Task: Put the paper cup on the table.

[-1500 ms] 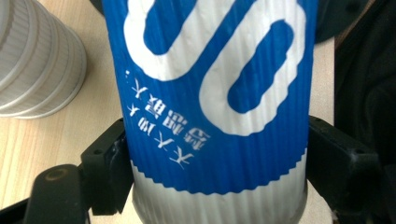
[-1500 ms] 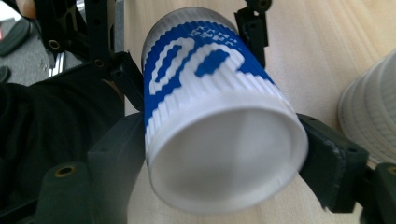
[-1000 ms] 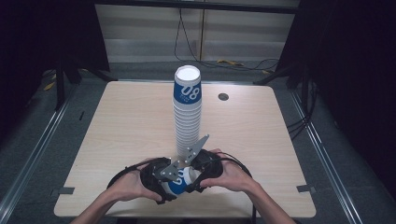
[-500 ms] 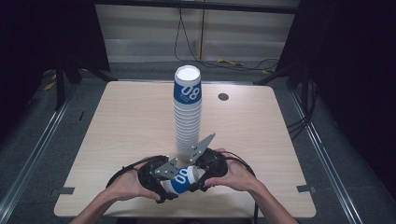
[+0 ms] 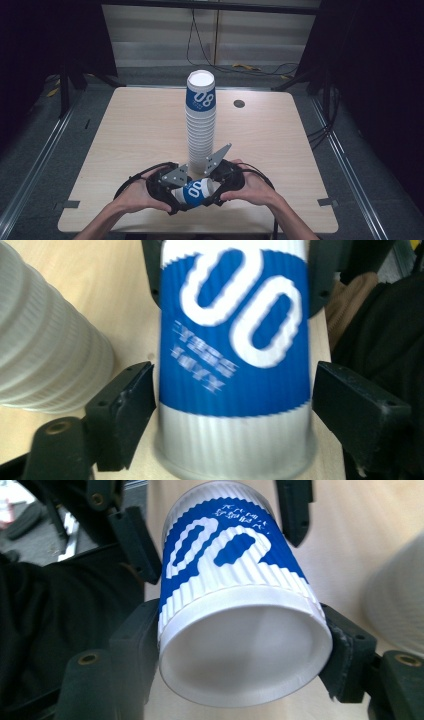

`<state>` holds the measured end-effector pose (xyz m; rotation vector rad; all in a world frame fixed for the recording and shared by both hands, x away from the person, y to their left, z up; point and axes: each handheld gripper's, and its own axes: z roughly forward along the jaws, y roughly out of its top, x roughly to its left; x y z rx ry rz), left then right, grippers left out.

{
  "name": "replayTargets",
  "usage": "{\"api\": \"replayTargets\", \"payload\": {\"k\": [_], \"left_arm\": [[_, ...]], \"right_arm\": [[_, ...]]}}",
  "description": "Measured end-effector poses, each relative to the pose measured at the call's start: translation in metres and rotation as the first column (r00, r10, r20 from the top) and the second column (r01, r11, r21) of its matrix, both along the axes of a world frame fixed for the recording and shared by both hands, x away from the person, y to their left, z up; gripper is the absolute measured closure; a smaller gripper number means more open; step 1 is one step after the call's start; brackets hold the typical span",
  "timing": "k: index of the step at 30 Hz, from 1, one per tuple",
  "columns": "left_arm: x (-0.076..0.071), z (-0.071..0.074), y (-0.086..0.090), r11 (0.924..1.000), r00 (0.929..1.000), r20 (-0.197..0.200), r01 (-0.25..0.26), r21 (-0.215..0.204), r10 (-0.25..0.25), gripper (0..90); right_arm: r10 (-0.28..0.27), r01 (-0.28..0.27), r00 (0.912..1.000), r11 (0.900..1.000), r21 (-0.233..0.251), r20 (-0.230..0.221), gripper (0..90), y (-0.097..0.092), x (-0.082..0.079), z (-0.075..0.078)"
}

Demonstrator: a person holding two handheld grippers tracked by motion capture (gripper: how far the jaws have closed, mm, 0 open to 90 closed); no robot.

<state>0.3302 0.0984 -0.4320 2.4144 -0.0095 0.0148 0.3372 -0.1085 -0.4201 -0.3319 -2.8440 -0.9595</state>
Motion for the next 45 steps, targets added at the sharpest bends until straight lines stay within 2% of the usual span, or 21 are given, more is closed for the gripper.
{"api": "replayTargets", "payload": {"k": [5, 7, 11, 12, 13, 15, 18, 20, 24, 25, 26, 28, 32, 35, 36, 37, 38, 39, 40, 44, 45], "left_arm": [[0.005, 0.002, 0.007, 0.9947, 0.9979, -0.030, -0.060, -0.084, 0.057, 16.1], [0.009, 0.002, 0.011, 0.9863, 0.9949, -0.051, -0.093, -0.136, 0.087, 15.9], [0.013, 0.002, 0.015, 0.9730, 0.9883, -0.076, -0.144, -0.180, 0.133, 15.9], [0.013, 0.002, 0.017, 0.9653, 0.9850, -0.092, -0.162, -0.204, 0.146, 15.9], [0.014, 0.003, 0.019, 0.9632, 0.9850, -0.095, -0.161, -0.215, 0.144, 15.9], [0.016, 0.005, 0.023, 0.9465, 0.9773, -0.126, -0.198, -0.255, 0.171, 15.9], [0.016, 0.007, 0.028, 0.9200, 0.9726, -0.088, -0.232, -0.316, 0.215, 15.8], [0.016, 0.008, 0.031, 0.9085, 0.9673, -0.111, -0.252, -0.333, 0.228, 15.8], [0.014, 0.007, 0.033, 0.9074, 0.9658, -0.100, -0.259, -0.331, 0.239, 15.7], [0.014, 0.006, 0.033, 0.9055, 0.9643, -0.109, -0.264, -0.332, 0.242, 15.8], [0.014, 0.006, 0.033, 0.9044, 0.9646, -0.101, -0.264, -0.336, 0.244, 15.8], [0.014, 0.006, 0.035, 0.8973, 0.9627, -0.087, -0.270, -0.349, 0.256, 15.8], [0.017, 0.004, 0.039, 0.8807, 0.9551, -0.104, -0.296, -0.370, 0.277, 15.7], [0.015, 0.003, 0.038, 0.8743, 0.9553, -0.108, -0.295, -0.385, 0.275, 15.7], [0.015, 0.004, 0.038, 0.8743, 0.9559, -0.101, -0.293, -0.387, 0.276, 15.7], [0.014, 0.004, 0.038, 0.8665, 0.9549, -0.091, -0.295, -0.403, 0.283, 15.7], [0.014, 0.004, 0.038, 0.8665, 0.9549, -0.091, -0.295, -0.403, 0.283, 15.7], [0.014, 0.005, 0.038, 0.8618, 0.9547, -0.085, -0.294, -0.413, 0.285, 15.7], [0.014, 0.006, 0.039, 0.8582, 0.9541, -0.092, -0.297, -0.419, 0.285, 15.7], [0.013, 0.007, 0.040, 0.8582, 0.9571, -0.124, -0.290, -0.424, 0.262, 15.7], [0.012, 0.007, 0.040, 0.8587, 0.9570, -0.132, -0.290, -0.423, 0.258, 15.7]], "right_arm": [[-0.019, 0.019, 0.9997, 0.9998, -0.011, 0.012, 29.1, -0.004, 0.001, 0.000], [-0.033, 0.033, 0.9993, 0.9994, -0.003, 0.016, 29.1, -0.007, 0.001, -0.001], [-0.074, 0.073, 0.9968, 0.9973, 0.010, 0.032, 28.9, -0.016, 0.001, 0.003], [-0.084, 0.084, 0.9958, 0.9964, 0.013, 0.037, 28.9, -0.018, 0.000, 0.004], [-0.098, 0.097, 0.9942, 0.9950, 0.021, 0.045, 28.9, -0.021, 0.000, 0.005], [-0.111, 0.110, 0.9924, 0.9935, 0.028, 0.052, 28.8, -0.024, 0.000, 0.006], [-0.145, 0.142, 0.9881, 0.9881, 0.058, 0.051, 28.8, -0.030, -0.001, 0.005], [-0.161, 0.157, 0.9851, 0.9852, 0.068, 0.059, 28.7, -0.034, -0.001, 0.002], [-0.208, 0.199, 0.9760, 0.9719, 0.126, 0.065, 28.6, -0.041, 0.000, -0.004], [-0.237, 0.227, 0.9704, 0.9617, 0.154, 0.048, 28.6, -0.045, 0.001, -0.005], [-0.237, 0.227, 0.9704, 0.9617, 0.154, 0.048, 28.6, -0.045, 0.001, -0.005], [-0.255, 0.242, 0.9653, 0.9542, 0.176, 0.056, 28.6, -0.048, 0.000, -0.006], [-0.268, 0.249, 0.9606, 0.9483, 0.197, 0.075, 28.6, -0.051, -0.002, -0.007], [-0.277, 0.256, 0.9580, 0.9435, 0.211, 0.075, 28.6, -0.053, -0.001, -0.009], [-0.295, 0.274, 0.9528, 0.9358, 0.222, 0.070, 28.6, -0.054, -0.001, -0.009], [-0.304, 0.278, 0.9498, 0.9294, 0.242, 0.075, 28.6, -0.055, -0.001, -0.010], [-0.314, 0.284, 0.9463, 0.9225, 0.261, 0.078, 28.6, -0.055, -0.001, -0.010], [-0.314, 0.284, 0.9463, 0.9225, 0.261, 0.078, 28.6, -0.055, -0.001, -0.010], [-0.316, 0.283, 0.9458, 0.9157, 0.285, 0.075, 28.6, -0.055, -0.001, -0.011], [-0.317, 0.276, 0.9452, 0.9036, 0.327, 0.078, 28.6, -0.053, -0.002, -0.014], [-0.327, 0.286, 0.9426, 0.8957, 0.341, 0.068, 28.6, -0.053, -0.002, -0.016]]}}
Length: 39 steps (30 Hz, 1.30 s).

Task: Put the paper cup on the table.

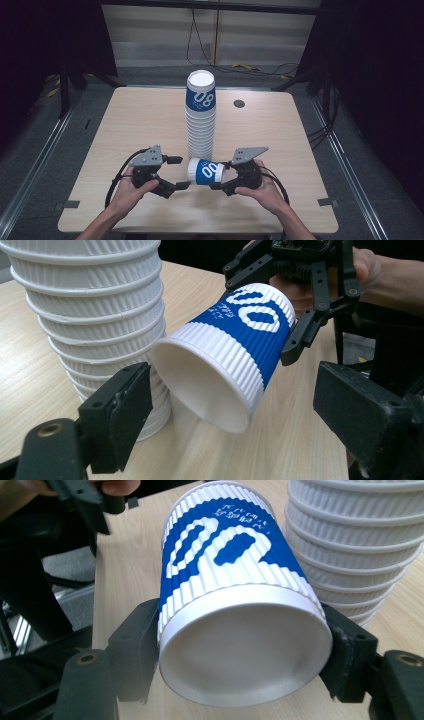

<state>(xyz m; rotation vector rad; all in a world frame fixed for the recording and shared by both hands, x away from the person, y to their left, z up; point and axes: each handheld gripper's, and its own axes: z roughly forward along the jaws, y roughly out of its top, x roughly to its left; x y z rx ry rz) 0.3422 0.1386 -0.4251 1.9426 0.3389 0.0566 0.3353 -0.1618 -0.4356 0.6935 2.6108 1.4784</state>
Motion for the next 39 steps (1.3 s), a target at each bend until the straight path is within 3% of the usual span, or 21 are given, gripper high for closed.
{"api": "replayTargets", "payload": {"k": [4, 8, 10, 14, 16, 24, 27, 29, 32, 36, 37, 39], "left_arm": [[-0.001, 0.001, 0.002, 0.9998, 0.9999, -0.013, 0.001, -0.019, -0.001, 15.7], [0.000, 0.000, 0.004, 0.9991, 0.9995, -0.032, -0.007, -0.043, 0.006, 15.6], [0.001, -0.001, 0.005, 0.9976, 0.9988, -0.047, 0.010, -0.069, -0.014, 15.6], [-0.001, 0.000, 0.004, 0.9961, 0.9988, -0.044, 0.019, -0.086, -0.023, 15.6], [-0.005, 0.003, 0.002, 0.9956, 0.9995, -0.018, 0.026, -0.090, -0.028, 15.6], [-0.005, 0.003, 0.002, 0.9950, 0.9996, -0.018, 0.019, -0.098, -0.021, 15.6], [-0.005, 0.002, 0.001, 0.9956, 0.9999, -0.014, 0.005, -0.094, -0.006, 15.3], [-0.003, -0.001, 0.001, 0.9940, 0.9991, -0.035, 0.022, -0.107, -0.026, 15.1], [-0.004, -0.002, -0.001, 0.9938, 0.9989, -0.030, 0.032, -0.106, -0.035, 14.5], [-0.004, -0.002, -0.003, 0.9926, 0.9988, -0.031, 0.034, -0.116, -0.038, 8.5], [-0.004, -0.003, -0.003, 0.9925, 0.9988, -0.032, 0.033, -0.118, -0.037, 4.3], [-0.005, -0.004, -0.005, 0.9918, 0.9986, -0.034, 0.035, -0.123, -0.040, 3.7]], "right_arm": [[-0.010, 0.009, 0.9999, 0.9997, 0.024, 0.007, 28.6, -0.001, 0.000, -0.001], [0.009, -0.009, 0.9999, 0.9961, 0.088, -0.006, 28.5, -0.004, -0.001, -0.003], [0.032, -0.029, 0.9994, 0.9923, 0.121, -0.017, 28.5, -0.004, -0.002, -0.004], [0.052, -0.049, 0.9984, 0.9882, 0.145, -0.020, 28.5, -0.004, -0.003, -0.004], [0.063, -0.060, 0.9978, 0.9847, 0.163, -0.017, 28.5, -0.002, -0.004, -0.005], [0.098, -0.094, 0.9952, 0.9757, 0.198, -0.008, 28.5, 0.001, -0.006, -0.004], [0.103, -0.101, 0.9947, 0.9682, 0.229, 0.005, 28.6, 0.001, -0.008, 0.000], [0.108, -0.106, 0.9941, 0.9640, 0.244, 0.005, 28.6, 0.000, -0.008, 0.001], [0.111, -0.108, 0.9939, 0.9602, 0.258, 0.005, 28.6, 0.000, -0.008, 0.000], [0.127, -0.124, 0.9919, 0.9499, 0.287, 0.008, 28.6, 0.001, -0.008, 0.001], [0.134, -0.131, 0.9910, 0.9433, 0.305, 0.013, 28.7, 0.002, -0.009, 0.002], [0.132, -0.134, 0.9909, 0.9409, 0.311, 0.025, 28.7, 0.002, -0.009, 0.002]]}}
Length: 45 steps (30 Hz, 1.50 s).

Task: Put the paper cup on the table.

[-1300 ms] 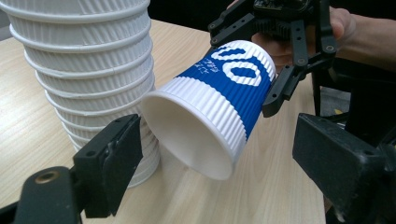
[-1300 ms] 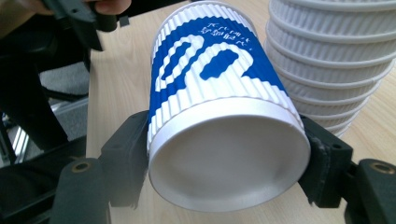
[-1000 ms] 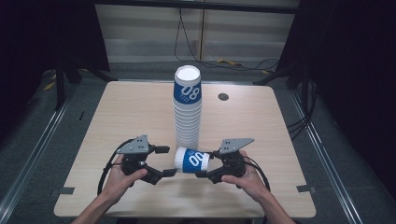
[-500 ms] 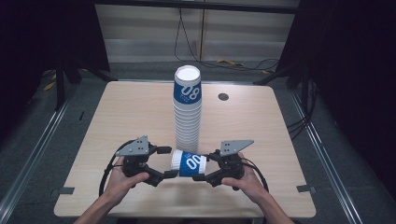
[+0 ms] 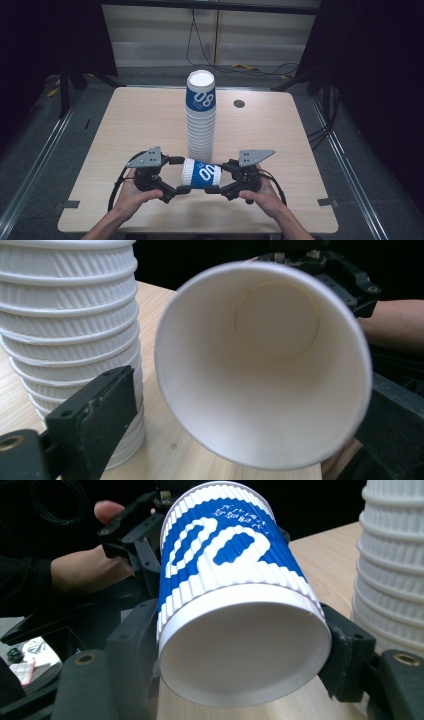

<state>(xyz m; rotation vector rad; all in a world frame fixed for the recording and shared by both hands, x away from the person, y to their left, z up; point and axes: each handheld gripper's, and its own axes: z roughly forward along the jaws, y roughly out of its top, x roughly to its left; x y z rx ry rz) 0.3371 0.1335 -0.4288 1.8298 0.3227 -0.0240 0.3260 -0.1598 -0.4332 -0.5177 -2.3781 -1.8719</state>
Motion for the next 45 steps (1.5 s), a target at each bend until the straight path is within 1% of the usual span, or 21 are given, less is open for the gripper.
{"api": "replayTargets", "payload": {"k": [2, 6, 7, 8, 10, 11, 13, 15, 17, 18, 22, 25, 28, 29, 31, 32, 35, 37, 42, 44, 45], "left_arm": [[-0.001, -0.001, -0.002, 0.9999, 0.9999, 0.008, 0.012, -0.002, -0.012, 3.7], [-0.002, -0.001, -0.005, 0.9999, 0.9999, 0.002, 0.011, 0.001, -0.011, 0.8], [-0.002, -0.001, -0.005, 0.9998, 0.9998, 0.009, 0.018, -0.007, -0.018, 3.0], [-0.001, 0.000, -0.004, 0.9990, 0.9994, 0.001, 0.035, -0.026, -0.035, 4.5], [-0.001, 0.000, -0.004, 0.9987, 0.9991, -0.002, 0.042, -0.028, -0.042, 8.1], [-0.002, 0.000, -0.004, 0.9979, 0.9987, -0.006, 0.050, -0.040, -0.050, 12.7], [-0.003, -0.001, -0.004, 0.9975, 0.9989, 0.000, 0.046, -0.053, -0.046, 12.3], [-0.001, -0.003, -0.004, 0.9975, 0.9988, -0.006, 0.047, -0.053, -0.048, 12.0], [0.001, -0.006, -0.004, 0.9963, 0.9984, -0.018, 0.053, -0.068, -0.054, 11.9], [0.001, -0.008, -0.005, 0.9950, 0.9972, -0.035, 0.062, -0.077, -0.065, 11.8], [0.002, -0.009, -0.007, 0.9947, 0.9962, -0.041, 0.073, -0.072, -0.076, 11.6], [0.002, -0.007, -0.006, 0.9952, 0.9959, -0.042, 0.078, -0.059, -0.081, 13.7], [0.002, -0.006, -0.006, 0.9937, 0.9941, -0.039, 0.099, -0.053, -0.101, 14.8], [0.002, -0.006, -0.006, 0.9935, 0.9939, -0.038, 0.101, -0.052, -0.103, 16.0], [0.002, -0.006, -0.005, 0.9929, 0.9935, -0.032, 0.108, -0.049, -0.110, 16.8], [0.002, -0.005, -0.005, 0.9932, 0.9935, -0.032, 0.108, -0.042, -0.110, 17.3], [0.002, -0.005, -0.004, 0.9926, 0.9921, -0.046, 0.115, -0.037, -0.117, 17.7], [0.002, -0.004, -0.003, 0.9927, 0.9922, -0.042, 0.116, -0.034, -0.117, 18.4], [0.002, -0.003, -0.002, 0.9929, 0.9918, -0.049, 0.117, -0.025, -0.118, 18.7], [0.002, -0.003, -0.001, 0.9938, 0.9929, -0.047, 0.108, -0.024, -0.109, 18.7], [0.002, -0.002, -0.001, 0.9937, 0.9927, -0.048, 0.110, -0.022, -0.111, 18.7]], "right_arm": [[0.009, -0.009, 0.9999, 0.9999, 0.014, 0.008, 28.7, 0.001, -0.001, 0.002], [0.016, -0.016, 0.9997, 0.9998, 0.007, 0.017, 28.7, 0.003, -0.003, 0.002], [0.018, -0.018, 0.9997, 0.9998, 0.002, 0.016, 28.7, 0.004, -0.003, 0.002], [0.019, -0.019, 0.9996, 0.9998, -0.004, 0.019, 28.7, 0.005, -0.003, 0.001], [0.021, -0.021, 0.9996, 0.9998, -0.004, 0.020, 28.7, 0.006, -0.003, 0.001], [0.022, -0.022, 0.9996, 0.9997, -0.008, 0.018, 28.7, 0.006, -0.003, 0.000], [0.020, -0.020, 0.9996, 0.9997, -0.012, 0.019, 28.7, 0.007, -0.003, 0.000], [0.019, -0.019, 0.9994, 0.9996, -0.020, 0.028, 28.7, 0.007, -0.003, 0.001], [0.017, -0.017, 0.9995, 0.9996, -0.022, 0.026, 28.7, 0.007, -0.002, 0.000], [0.021, -0.020, 0.9994, 0.9995, -0.025, 0.028, 28.7, 0.008, -0.001, -0.001], [0.032, -0.031, 0.9992, 0.9991, -0.029, 0.024, 28.6, 0.011, -0.003, -0.002], [0.040, -0.041, 0.9991, 0.9985, -0.035, -0.010, 28.8, 0.011, -0.002, -0.003], [0.040, -0.040, 0.9992, 0.9981, -0.047, -0.003, 28.5, 0.011, -0.002, -0.003], [0.040, -0.040, 0.9992, 0.9971, -0.064, 0.007, 27.6, 0.011, -0.003, -0.002], [0.040, -0.039, 0.9992, 0.9963, -0.077, 0.009, 27.1, 0.011, -0.003, -0.002], [0.038, -0.035, 0.9990, 0.9945, -0.099, 0.025, 26.3, 0.012, -0.005, -0.002], [0.035, -0.031, 0.9987, 0.9935, -0.110, 0.037, 25.3, 0.014, -0.006, -0.002], [0.034, -0.028, 0.9985, 0.9915, -0.127, 0.043, 25.3, 0.015, -0.007, -0.003], [0.034, -0.029, 0.9988, 0.9903, -0.136, 0.035, 25.2, 0.017, -0.007, -0.004], [0.022, -0.014, 0.9987, 0.9863, -0.164, 0.045, 24.6, 0.017, -0.008, -0.005], [0.021, -0.015, 0.9992, 0.9859, -0.167, 0.035, 23.2, 0.017, -0.007, -0.005]]}}
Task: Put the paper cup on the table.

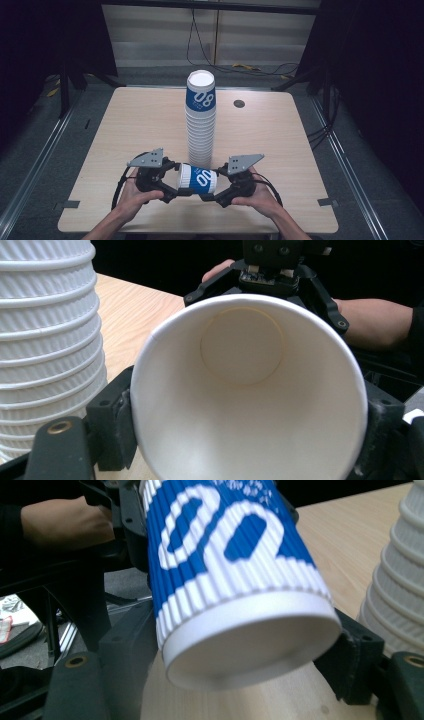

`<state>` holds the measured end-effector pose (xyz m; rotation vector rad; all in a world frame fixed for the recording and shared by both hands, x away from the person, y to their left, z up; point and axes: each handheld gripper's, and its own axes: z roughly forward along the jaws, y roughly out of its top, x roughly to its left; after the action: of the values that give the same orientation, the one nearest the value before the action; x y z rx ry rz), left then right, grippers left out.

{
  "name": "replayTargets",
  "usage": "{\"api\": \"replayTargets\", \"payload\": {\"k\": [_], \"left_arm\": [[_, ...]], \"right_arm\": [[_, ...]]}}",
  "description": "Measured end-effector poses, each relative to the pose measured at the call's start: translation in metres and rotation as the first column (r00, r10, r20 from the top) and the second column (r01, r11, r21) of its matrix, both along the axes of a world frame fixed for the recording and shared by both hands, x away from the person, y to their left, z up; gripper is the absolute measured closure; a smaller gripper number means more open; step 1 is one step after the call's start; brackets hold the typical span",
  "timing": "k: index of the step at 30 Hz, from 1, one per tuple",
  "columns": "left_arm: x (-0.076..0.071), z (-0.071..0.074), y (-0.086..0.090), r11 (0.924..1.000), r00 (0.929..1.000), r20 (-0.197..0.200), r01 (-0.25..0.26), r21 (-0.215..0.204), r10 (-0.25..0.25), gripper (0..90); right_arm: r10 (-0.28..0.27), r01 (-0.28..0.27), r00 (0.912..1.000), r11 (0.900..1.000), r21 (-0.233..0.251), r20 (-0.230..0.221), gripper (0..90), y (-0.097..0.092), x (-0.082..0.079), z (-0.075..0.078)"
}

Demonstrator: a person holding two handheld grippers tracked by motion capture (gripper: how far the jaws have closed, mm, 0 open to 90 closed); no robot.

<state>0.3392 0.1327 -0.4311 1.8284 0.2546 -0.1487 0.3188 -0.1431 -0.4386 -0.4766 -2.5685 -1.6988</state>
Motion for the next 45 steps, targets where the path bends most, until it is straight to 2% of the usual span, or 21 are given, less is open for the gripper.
{"api": "replayTargets", "payload": {"k": [2, 5, 13, 18, 20, 21, 23, 26, 29, 33, 36, 37, 39, 40, 41, 43, 45], "left_arm": [[0.000, 0.000, 0.001, 1.0000, 1.0000, 0.001, -0.006, 0.004, 0.006, 18.7], [0.000, 0.000, 0.001, 0.9999, 1.0000, -0.002, -0.008, 0.011, 0.008, 18.7], [0.000, 0.002, 0.004, 0.9987, 0.9992, 0.002, -0.039, 0.031, 0.039, 18.6], [0.000, 0.007, 0.007, 0.9972, 0.9977, 0.008, -0.068, 0.030, 0.068, 18.6], [0.001, 0.009, 0.011, 0.9967, 0.9969, -0.001, -0.079, 0.018, 0.079, 18.6], [0.001, 0.009, 0.012, 0.9961, 0.9962, 0.001, -0.087, 0.018, 0.087, 18.6], [0.001, 0.009, 0.015, 0.9944, 0.9948, 0.002, -0.102, 0.028, 0.102, 18.6], [0.001, 0.010, 0.019, 0.9927, 0.9932, -0.001, -0.117, 0.030, 0.117, 18.6], [0.001, 0.012, 0.023, 0.9891, 0.9893, -0.012, -0.145, 0.025, 0.146, 18.4], [0.003, 0.012, 0.027, 0.9868, 0.9872, -0.012, -0.159, 0.032, 0.159, 18.3], [0.005, 0.012, 0.029, 0.9842, 0.9849, -0.006, -0.173, 0.039, 0.173, 18.2], [0.005, 0.012, 0.030, 0.9836, 0.9843, -0.004, -0.176, 0.038, 0.177, 18.1], [0.006, 0.013, 0.033, 0.9819, 0.9828, 0.004, -0.185, 0.040, 0.185, 18.1], [0.006, 0.014, 0.035, 0.9815, 0.9829, 0.005, -0.184, 0.052, 0.184, 18.1], [0.006, 0.014, 0.035, 0.9815, 0.9829, 0.005, -0.184, 0.052, 0.184, 18.2], [0.007, 0.015, 0.037, 0.9781, 0.9801, 0.020, -0.198, 0.063, 0.197, 18.2], [0.010, 0.016, 0.040, 0.9746, 0.9774, 0.019, -0.211, 0.073, 0.211, 18.2]], "right_arm": [[-0.008, 0.008, 0.9997, 0.9999, -0.008, -0.022, 20.7, 0.000, 0.001, -0.001], [-0.027, 0.026, 0.9992, 0.9995, -0.020, -0.028, 17.1, 0.000, 0.001, -0.002], [-0.063, 0.062, 0.9979, 0.9963, -0.060, -0.017, 16.5, -0.002, 0.001, -0.004], [-0.085, 0.083, 0.9960, 0.9951, -0.053, -0.030, 16.6, -0.005, 0.002, -0.004], [-0.087, 0.085, 0.9956, 0.9954, -0.043, -0.037, 17.0, -0.006, 0.002, -0.003], [-0.096, 0.094, 0.9951, 0.9938, -0.060, -0.027, 17.0, -0.007, 0.000, -0.002], [-0.101, 0.100, 0.9944, 0.9935, -0.056, -0.030, 17.2, -0.008, 0.000, -0.002], [-0.132, 0.129, 0.9903, 0.9903, -0.051, -0.044, 17.4, -0.014, -0.001, -0.001], [-0.161, 0.159, 0.9864, 0.9851, -0.065, -0.031, 18.8, -0.020, -0.002, 0.000], [-0.211, 0.209, 0.9773, 0.9761, -0.058, -0.022, 18.8, -0.030, -0.002, 0.002], [-0.232, 0.231, 0.9723, 0.9715, -0.053, -0.025, 18.8, -0.037, -0.001, 0.002], [-0.249, 0.247, 0.9677, 0.9681, -0.042, -0.040, 19.2, -0.040, 0.000, 0.001], [-0.251, 0.249, 0.9667, 0.9677, -0.036, -0.049, 20.0, -0.041, 0.001, 0.001], [-0.265, 0.264, 0.9630, 0.9640, -0.034, -0.047, 20.0, -0.044, 0.002, 0.002], [-0.265, 0.264, 0.9630, 0.9640, -0.034, -0.047, 20.0, -0.044, 0.002, 0.002], [-0.285, 0.284, 0.9574, 0.9584, -0.032, -0.046, 19.8, -0.047, 0.003, 0.002], [-0.291, 0.289, 0.9560, 0.9567, -0.032, -0.042, 19.6, -0.048, 0.003, 0.002]]}}
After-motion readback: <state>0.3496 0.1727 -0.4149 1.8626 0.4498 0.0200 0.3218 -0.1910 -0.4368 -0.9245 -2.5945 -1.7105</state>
